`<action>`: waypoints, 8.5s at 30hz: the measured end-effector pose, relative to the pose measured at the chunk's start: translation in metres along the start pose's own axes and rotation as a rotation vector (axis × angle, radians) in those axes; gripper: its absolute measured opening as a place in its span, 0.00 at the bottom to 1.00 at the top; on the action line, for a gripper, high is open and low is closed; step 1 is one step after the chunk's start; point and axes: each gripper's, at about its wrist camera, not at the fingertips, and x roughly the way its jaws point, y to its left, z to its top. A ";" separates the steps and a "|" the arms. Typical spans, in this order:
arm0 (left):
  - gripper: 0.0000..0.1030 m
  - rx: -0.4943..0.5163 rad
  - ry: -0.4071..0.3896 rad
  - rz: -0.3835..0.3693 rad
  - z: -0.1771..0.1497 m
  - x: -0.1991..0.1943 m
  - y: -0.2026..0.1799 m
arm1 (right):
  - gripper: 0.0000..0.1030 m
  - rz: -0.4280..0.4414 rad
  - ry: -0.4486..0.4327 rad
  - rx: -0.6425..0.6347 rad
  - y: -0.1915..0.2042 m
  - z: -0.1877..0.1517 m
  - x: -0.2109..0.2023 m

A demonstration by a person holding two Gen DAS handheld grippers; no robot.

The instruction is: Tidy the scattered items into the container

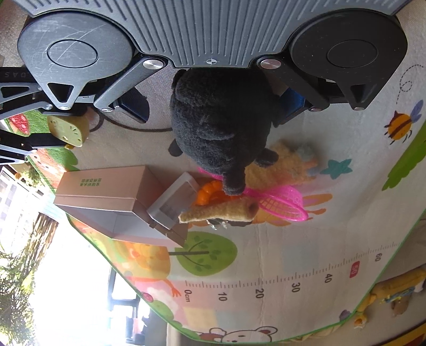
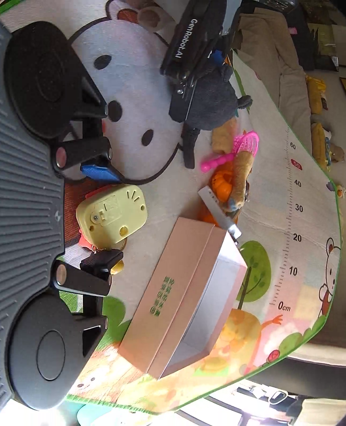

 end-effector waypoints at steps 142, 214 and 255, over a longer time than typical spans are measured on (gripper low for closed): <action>0.74 0.259 0.048 -0.284 -0.002 -0.059 -0.093 | 0.58 -0.117 -0.099 0.186 -0.025 -0.024 -0.096; 0.97 0.083 0.018 0.079 0.024 0.012 0.062 | 0.10 0.041 -0.120 -0.325 0.074 0.126 0.051; 0.59 0.183 -0.021 -0.046 0.037 0.037 -0.028 | 0.93 0.027 -0.031 0.205 -0.023 -0.014 -0.007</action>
